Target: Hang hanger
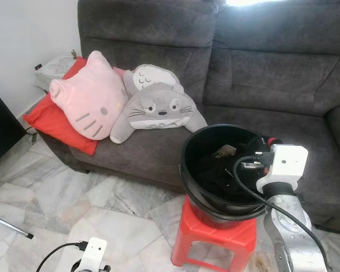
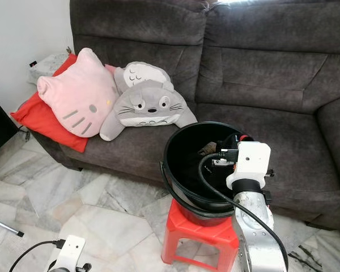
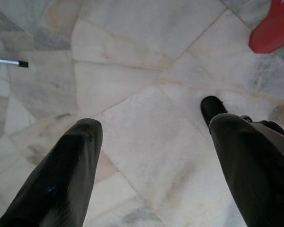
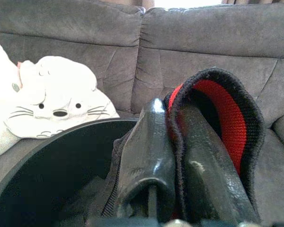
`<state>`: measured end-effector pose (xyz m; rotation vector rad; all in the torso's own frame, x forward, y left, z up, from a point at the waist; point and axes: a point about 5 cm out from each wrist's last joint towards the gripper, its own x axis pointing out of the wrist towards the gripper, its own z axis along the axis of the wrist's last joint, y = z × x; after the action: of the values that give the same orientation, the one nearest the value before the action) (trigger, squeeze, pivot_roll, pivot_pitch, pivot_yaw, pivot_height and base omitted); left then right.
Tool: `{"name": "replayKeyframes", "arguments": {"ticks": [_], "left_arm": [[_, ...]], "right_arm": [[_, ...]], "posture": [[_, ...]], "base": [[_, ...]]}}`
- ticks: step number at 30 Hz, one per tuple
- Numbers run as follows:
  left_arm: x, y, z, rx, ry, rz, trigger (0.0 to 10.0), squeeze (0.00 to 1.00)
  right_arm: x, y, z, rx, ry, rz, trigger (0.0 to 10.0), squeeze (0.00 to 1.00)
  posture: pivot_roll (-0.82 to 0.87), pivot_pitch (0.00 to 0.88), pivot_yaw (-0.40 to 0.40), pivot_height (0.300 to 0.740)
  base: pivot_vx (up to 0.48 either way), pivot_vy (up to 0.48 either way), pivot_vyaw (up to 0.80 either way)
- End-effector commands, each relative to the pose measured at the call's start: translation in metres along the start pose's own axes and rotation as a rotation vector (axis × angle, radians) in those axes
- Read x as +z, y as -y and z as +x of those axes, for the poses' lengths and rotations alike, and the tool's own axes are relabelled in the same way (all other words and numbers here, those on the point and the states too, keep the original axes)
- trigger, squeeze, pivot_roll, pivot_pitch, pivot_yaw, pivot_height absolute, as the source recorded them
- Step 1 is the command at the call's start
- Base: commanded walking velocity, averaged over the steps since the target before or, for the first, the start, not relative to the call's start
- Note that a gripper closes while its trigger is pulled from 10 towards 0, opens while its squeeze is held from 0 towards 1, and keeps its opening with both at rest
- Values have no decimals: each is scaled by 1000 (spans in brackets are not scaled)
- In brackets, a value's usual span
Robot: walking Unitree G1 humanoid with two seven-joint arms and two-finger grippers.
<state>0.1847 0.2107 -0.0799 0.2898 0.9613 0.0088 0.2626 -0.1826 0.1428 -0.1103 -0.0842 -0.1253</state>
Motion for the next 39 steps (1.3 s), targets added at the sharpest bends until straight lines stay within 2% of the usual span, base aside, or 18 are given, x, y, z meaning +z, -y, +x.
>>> {"name": "replayKeyframes", "arguments": {"ticks": [1,12,39], "left_arm": [[-4,1,-1,-4,-10,-5,10000,0],[-7,1,-1,-3,-15,-16,10000,0],[-3,1,-1,2,-6,-29,10000,0]], "right_arm": [[-1,3,-1,-7,-7,-19,10000,0],[-2,8,-3,-16,-15,-30,10000,0],[5,11,4,-16,3,-31,10000,0]], "posture": [[-213,0,34,740],[-229,0,34,740],[-211,0,21,740]], "base": [[-259,0,0],[-297,0,0],[-329,0,0]]}}
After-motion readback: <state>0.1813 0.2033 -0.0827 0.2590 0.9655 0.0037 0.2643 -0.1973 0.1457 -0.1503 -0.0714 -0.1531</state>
